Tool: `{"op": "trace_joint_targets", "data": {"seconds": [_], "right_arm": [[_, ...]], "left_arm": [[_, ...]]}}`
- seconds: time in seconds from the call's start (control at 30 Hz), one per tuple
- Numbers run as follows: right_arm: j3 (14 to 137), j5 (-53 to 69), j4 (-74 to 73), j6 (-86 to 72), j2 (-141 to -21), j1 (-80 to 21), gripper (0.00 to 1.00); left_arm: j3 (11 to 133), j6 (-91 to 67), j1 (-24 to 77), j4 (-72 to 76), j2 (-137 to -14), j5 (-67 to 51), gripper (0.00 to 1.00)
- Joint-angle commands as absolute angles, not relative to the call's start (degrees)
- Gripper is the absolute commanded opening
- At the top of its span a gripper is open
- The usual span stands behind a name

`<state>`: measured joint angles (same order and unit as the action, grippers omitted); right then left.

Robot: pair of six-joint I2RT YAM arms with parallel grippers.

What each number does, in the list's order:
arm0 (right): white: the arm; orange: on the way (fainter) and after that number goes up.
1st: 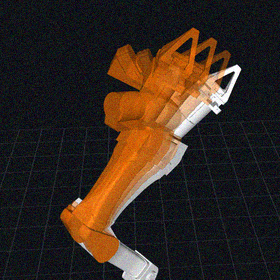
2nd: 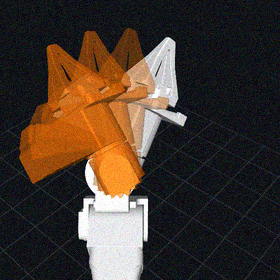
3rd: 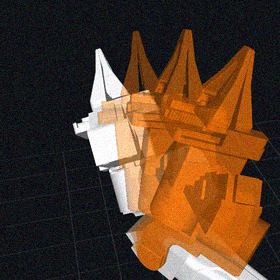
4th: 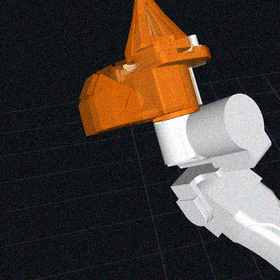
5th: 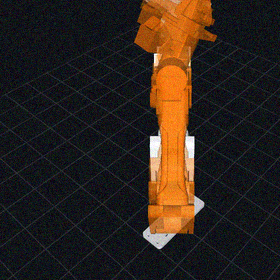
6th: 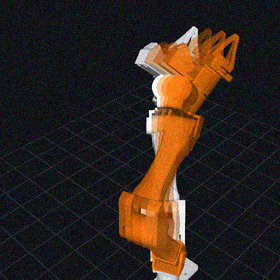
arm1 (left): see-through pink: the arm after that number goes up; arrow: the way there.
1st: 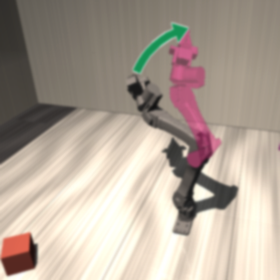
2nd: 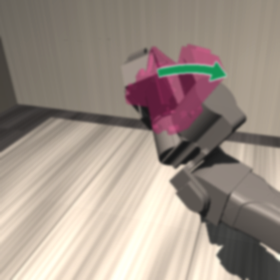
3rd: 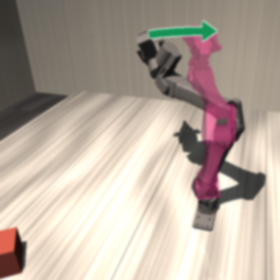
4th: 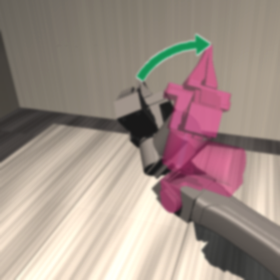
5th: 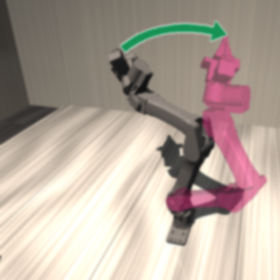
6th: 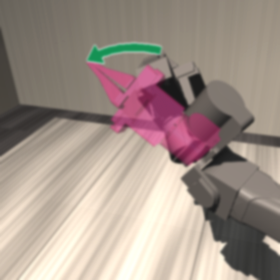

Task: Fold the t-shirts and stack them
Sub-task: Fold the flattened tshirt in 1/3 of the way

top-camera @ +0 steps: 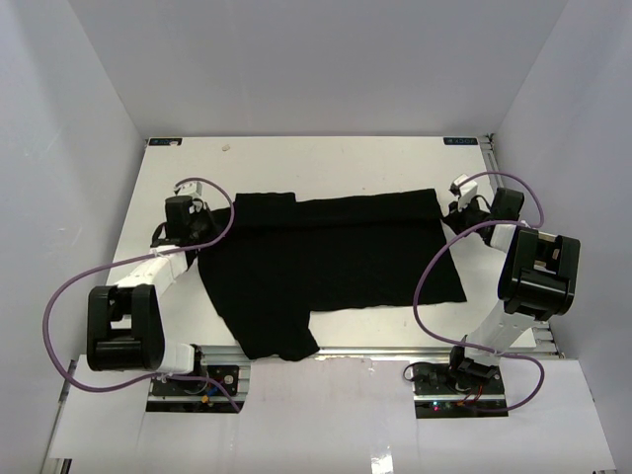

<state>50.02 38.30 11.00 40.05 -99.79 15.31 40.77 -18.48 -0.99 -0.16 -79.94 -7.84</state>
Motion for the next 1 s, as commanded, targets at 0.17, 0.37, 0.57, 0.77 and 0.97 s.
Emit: {"op": "trace_joint_targets", "data": {"seconds": [0.17, 0.37, 0.57, 0.77, 0.97], "right_arm": [[49.6, 38.7, 12.7, 40.7, -98.1, 16.0, 0.13], [49.3, 38.9, 12.4, 41.1, -98.2, 16.1, 0.14], [48.8, 39.1, 12.0, 41.4, -97.6, 16.1, 0.14], [47.8, 39.4, 11.3, 42.1, -96.9, 16.1, 0.14], [47.9, 38.7, 9.8, 43.6, -97.4, 16.1, 0.17]], "left_arm": [[38.7, -18.4, -1.0, -2.4, -76.1, -6.9, 0.08], [37.1, -18.5, -1.0, -2.7, -75.4, -7.1, 0.08], [36.7, -18.7, -0.9, -3.0, -75.0, -7.0, 0.08], [36.2, -18.9, -1.0, -3.2, -74.9, -7.0, 0.08], [35.2, -18.8, -0.9, -3.3, -75.8, -7.6, 0.12]]}}
